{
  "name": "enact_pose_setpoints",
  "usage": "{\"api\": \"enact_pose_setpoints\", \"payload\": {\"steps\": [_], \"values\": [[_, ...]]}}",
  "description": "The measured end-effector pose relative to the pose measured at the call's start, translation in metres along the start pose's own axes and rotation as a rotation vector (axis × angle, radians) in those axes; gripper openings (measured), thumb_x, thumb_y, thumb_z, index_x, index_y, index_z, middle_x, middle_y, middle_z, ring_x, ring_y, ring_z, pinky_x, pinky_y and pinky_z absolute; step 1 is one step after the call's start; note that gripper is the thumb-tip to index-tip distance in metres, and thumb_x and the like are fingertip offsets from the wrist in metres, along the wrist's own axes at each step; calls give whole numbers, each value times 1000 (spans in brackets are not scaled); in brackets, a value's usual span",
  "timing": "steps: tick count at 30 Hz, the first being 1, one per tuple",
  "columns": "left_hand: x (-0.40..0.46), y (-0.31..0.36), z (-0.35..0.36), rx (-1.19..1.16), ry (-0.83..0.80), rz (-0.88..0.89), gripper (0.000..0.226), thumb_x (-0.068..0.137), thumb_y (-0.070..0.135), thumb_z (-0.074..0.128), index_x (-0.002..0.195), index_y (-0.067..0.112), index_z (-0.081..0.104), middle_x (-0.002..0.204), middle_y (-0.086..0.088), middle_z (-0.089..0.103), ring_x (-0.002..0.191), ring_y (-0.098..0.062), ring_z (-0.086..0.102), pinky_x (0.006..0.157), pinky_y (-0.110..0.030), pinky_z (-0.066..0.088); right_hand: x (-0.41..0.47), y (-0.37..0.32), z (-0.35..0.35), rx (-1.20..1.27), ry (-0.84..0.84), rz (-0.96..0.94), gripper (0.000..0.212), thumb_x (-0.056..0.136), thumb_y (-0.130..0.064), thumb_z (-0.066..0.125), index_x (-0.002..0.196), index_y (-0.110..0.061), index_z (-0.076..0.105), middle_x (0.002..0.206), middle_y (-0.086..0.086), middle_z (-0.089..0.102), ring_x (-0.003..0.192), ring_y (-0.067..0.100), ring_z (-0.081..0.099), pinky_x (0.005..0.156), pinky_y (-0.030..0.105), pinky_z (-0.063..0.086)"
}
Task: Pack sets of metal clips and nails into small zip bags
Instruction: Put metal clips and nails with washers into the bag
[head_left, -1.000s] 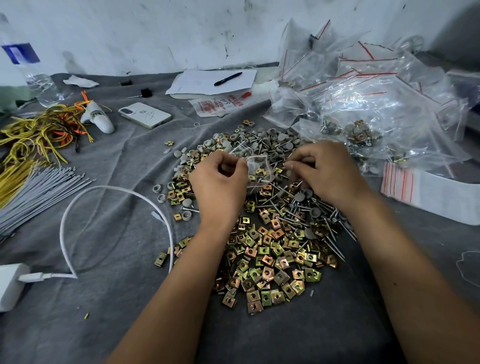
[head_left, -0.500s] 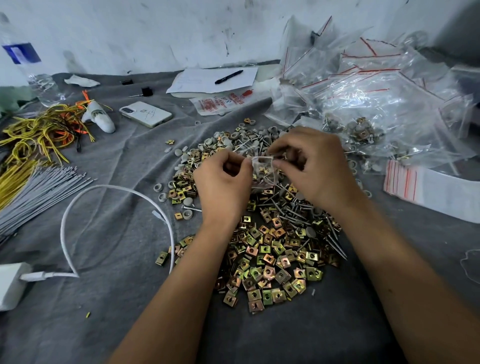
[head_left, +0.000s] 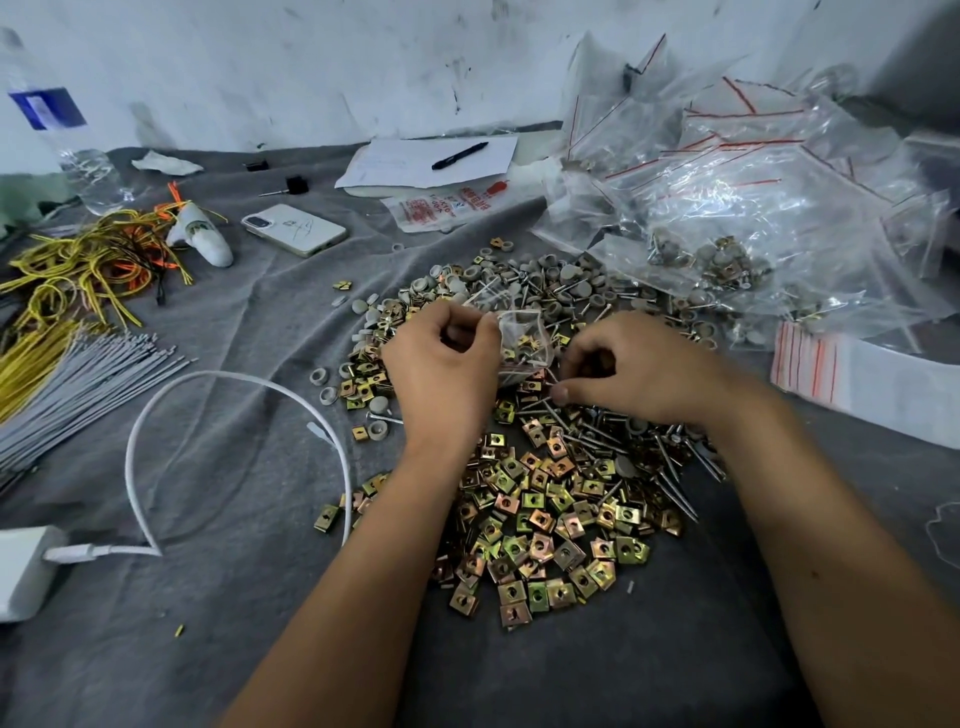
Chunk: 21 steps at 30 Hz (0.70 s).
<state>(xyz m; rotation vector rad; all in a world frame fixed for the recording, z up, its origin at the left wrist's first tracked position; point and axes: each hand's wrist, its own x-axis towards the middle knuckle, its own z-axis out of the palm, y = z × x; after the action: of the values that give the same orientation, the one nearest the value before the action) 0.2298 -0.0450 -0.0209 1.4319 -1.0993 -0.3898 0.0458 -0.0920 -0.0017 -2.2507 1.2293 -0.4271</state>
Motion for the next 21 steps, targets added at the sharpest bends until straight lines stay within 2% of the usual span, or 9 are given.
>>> {"api": "enact_pose_setpoints", "payload": {"steps": [2,5,7,9,13,15,18,21], "values": [[0,0,0,5,1,2,21,90,13,75,71,18,68,56,13,56,50,1,50,49,-11,36,1,-1,1,-2,-21,-4,14,85,-35,82,80,-25,73,69,-12,65,61,-7,61,46,9,42],[1,-1,0,-3,-2,-2,22,91,13,75,71,18,68,56,13,56,49,1,49,49,-11,36,1,1,3,-53,66,-1,12,89,-31,78,82,-27,70,71,-13,65,63,-10,60,51,9,41],[1,-1,0,2,-3,-6,20,91,13,75,72,16,70,56,13,56,49,2,49,48,-11,36,1,2,2,-19,162,17,9,91,-28,76,85,-26,69,78,-13,67,66,-5,64,55,11,44],[1,0,0,12,-5,-9,18,91,14,75,74,16,71,57,12,58,49,2,50,47,-11,37,0,2,1,32,307,7,5,92,-24,75,90,-22,72,81,-11,68,70,0,65,64,18,52],[0,-1,0,35,-24,30,16,91,14,75,75,17,71,63,11,64,54,2,56,51,-11,41,-3,-7,-1,200,550,-128,3,90,-19,77,93,-19,76,82,-10,72,73,3,68,63,14,54],[-1,-1,0,46,-39,68,16,91,15,75,76,17,71,65,9,66,57,-2,60,53,-17,47,-5,-12,-1,205,536,-211,7,89,-16,78,96,-19,78,87,-11,73,80,5,69,70,22,58],[-2,-2,0,58,-46,164,13,91,15,74,78,15,72,68,8,67,61,-8,63,57,-29,54,-5,-18,3,143,417,-270,15,86,-10,81,100,-17,79,92,-7,73,83,9,70,75,36,61],[-2,-3,1,97,-64,296,12,91,16,74,80,14,71,70,5,67,63,-14,64,57,-36,54,-4,-18,4,177,432,-252,24,83,-6,82,105,-15,79,90,-5,74,81,9,71,74,38,62]]}}
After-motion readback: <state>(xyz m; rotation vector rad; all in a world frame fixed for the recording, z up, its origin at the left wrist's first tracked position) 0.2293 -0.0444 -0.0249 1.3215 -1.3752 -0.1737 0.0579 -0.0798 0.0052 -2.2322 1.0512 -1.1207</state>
